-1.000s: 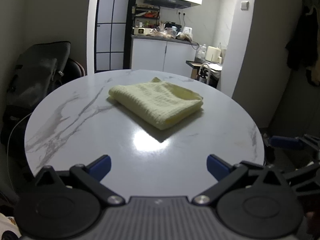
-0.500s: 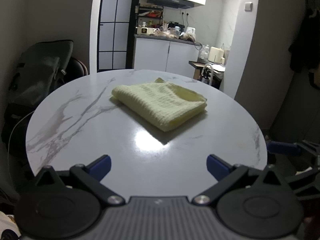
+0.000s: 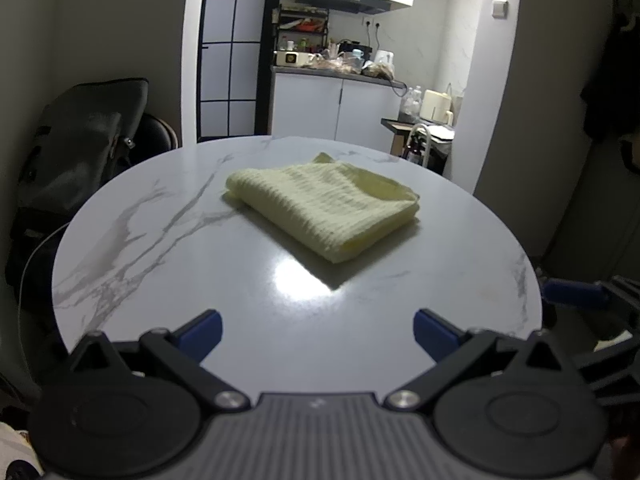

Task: Fold towel

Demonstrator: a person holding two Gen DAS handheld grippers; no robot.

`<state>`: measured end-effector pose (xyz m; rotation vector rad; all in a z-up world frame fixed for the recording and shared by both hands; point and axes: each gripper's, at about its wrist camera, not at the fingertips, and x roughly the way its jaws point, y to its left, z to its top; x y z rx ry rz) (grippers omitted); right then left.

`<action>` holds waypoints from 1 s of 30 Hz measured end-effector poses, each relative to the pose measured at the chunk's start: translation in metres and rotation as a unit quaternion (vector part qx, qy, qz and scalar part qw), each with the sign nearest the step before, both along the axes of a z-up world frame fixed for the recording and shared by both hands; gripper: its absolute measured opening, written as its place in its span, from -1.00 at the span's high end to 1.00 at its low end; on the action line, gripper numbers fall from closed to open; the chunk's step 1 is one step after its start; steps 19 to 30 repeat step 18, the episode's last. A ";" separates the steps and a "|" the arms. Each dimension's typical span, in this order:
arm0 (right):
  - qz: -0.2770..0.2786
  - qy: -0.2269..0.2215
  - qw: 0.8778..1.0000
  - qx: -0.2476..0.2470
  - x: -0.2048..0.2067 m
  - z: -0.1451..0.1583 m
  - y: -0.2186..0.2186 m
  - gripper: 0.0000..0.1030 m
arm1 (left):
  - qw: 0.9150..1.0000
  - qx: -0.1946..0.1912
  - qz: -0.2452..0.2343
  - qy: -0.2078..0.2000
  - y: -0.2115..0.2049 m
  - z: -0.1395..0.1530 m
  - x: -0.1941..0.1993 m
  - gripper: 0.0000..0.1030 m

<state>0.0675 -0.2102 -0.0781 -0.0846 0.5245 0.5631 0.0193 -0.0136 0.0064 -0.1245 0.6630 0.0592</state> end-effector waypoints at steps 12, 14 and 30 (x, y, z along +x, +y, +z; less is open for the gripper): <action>0.002 -0.010 1.000 0.006 0.005 0.009 0.007 -1.00 | 1.000 0.001 0.015 -0.014 0.008 0.007 0.000 -1.00; 0.002 -0.010 1.000 0.002 0.006 0.009 0.010 -1.00 | 1.000 -0.001 0.016 -0.014 0.011 0.007 0.001 -1.00; 0.004 -0.017 1.000 0.001 0.008 0.011 0.015 -1.00 | 0.999 -0.001 0.017 -0.030 0.014 0.007 -0.002 -1.00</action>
